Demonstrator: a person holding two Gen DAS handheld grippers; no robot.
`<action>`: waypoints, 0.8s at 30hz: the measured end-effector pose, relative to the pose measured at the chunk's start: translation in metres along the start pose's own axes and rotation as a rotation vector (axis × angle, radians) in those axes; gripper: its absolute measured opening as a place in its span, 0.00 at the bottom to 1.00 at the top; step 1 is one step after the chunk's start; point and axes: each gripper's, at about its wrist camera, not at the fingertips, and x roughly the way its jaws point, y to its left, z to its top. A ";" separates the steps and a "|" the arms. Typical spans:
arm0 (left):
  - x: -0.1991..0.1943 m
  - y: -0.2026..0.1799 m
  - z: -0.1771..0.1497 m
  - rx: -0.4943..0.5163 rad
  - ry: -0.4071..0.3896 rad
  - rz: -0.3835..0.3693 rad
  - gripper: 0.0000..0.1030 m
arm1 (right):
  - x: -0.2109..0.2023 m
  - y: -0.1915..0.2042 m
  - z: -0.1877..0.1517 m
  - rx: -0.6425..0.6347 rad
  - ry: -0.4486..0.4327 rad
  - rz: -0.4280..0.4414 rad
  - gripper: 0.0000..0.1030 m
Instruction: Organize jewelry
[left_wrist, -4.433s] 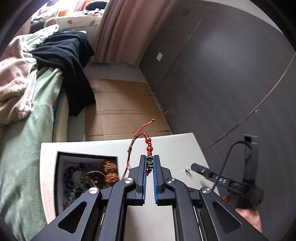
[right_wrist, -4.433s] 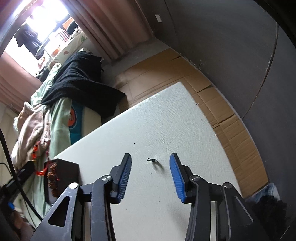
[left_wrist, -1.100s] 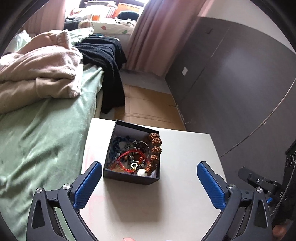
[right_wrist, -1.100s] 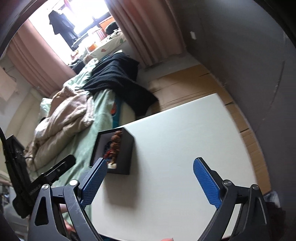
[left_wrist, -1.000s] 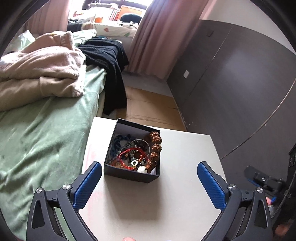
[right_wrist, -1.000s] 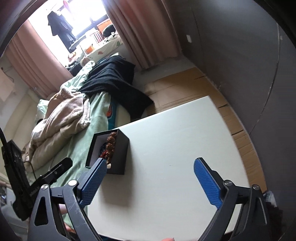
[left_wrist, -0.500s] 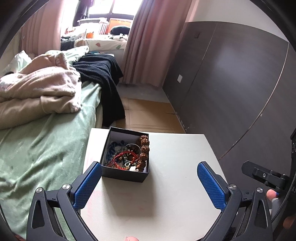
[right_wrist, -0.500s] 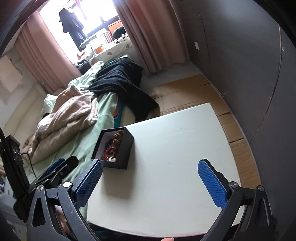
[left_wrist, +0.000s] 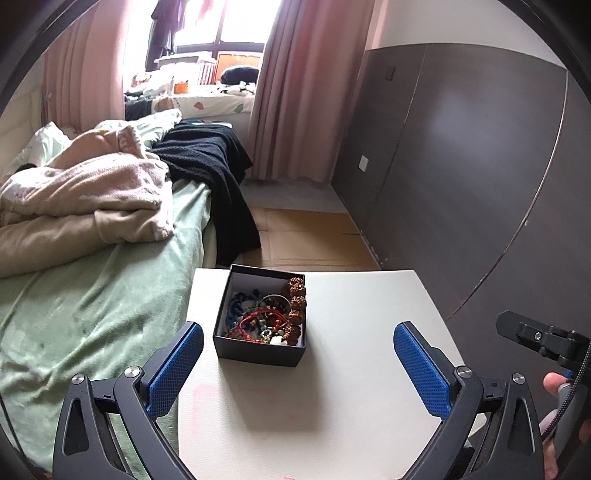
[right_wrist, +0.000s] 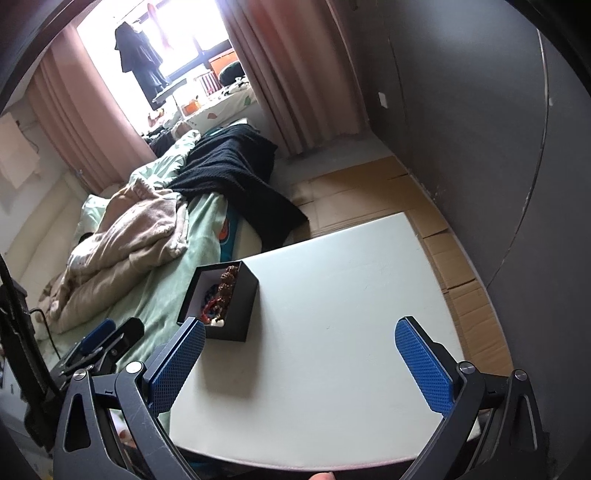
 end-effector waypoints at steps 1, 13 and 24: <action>-0.001 0.000 0.000 0.001 -0.004 0.002 1.00 | 0.000 0.000 0.000 -0.003 0.000 -0.005 1.00; -0.003 -0.001 -0.001 0.009 -0.011 0.011 0.99 | 0.001 0.008 -0.003 -0.032 0.014 -0.016 1.00; -0.004 -0.001 -0.001 0.010 -0.014 0.010 1.00 | 0.001 0.010 -0.002 -0.027 0.016 -0.011 1.00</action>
